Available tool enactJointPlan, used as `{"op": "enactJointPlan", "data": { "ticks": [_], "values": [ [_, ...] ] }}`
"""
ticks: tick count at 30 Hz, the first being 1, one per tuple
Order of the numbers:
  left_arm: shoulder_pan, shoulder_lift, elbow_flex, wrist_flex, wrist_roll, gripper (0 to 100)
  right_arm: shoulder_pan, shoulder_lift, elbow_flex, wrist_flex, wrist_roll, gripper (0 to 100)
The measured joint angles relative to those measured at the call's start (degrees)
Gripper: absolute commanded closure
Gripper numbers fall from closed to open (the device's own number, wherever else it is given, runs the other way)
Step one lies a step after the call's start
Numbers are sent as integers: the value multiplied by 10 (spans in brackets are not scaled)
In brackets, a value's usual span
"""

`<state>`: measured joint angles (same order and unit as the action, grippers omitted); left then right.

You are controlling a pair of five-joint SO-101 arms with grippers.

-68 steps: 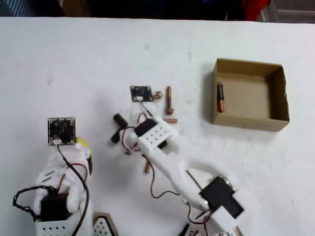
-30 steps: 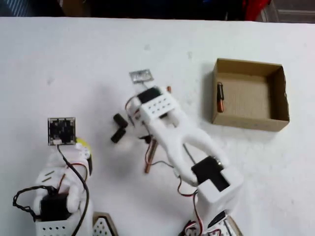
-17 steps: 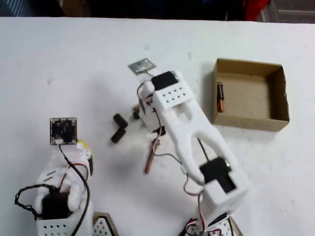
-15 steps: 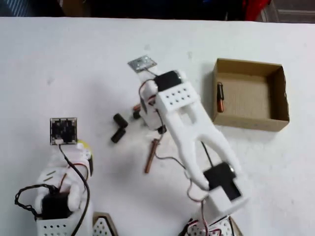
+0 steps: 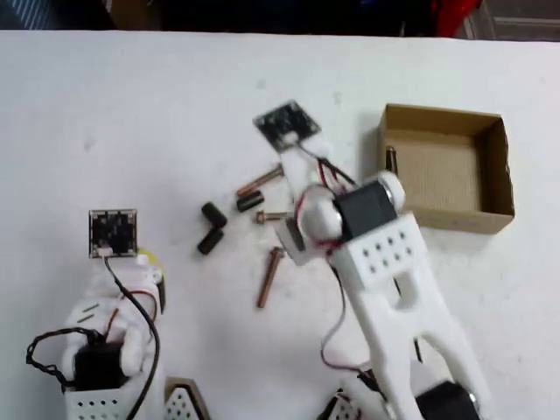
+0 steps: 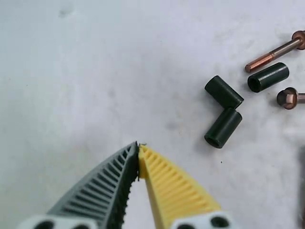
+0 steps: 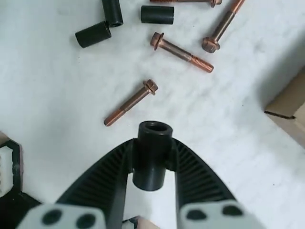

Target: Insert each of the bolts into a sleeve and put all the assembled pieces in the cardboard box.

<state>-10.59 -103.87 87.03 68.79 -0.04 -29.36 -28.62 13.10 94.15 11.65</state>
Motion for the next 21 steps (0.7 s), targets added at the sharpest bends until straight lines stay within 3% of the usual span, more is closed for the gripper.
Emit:
{"op": "enactJointPlan", "data": {
  "ticks": [4,14,21],
  "values": [
    [0,0,0,0,0,977,3,-70,121,-65,69,978],
    [0,0,0,0,0,977,113,-139,372,-264,89,978],
    [0,0,0,0,0,977,130,-141,486,-376,130,977]
  ]
}}
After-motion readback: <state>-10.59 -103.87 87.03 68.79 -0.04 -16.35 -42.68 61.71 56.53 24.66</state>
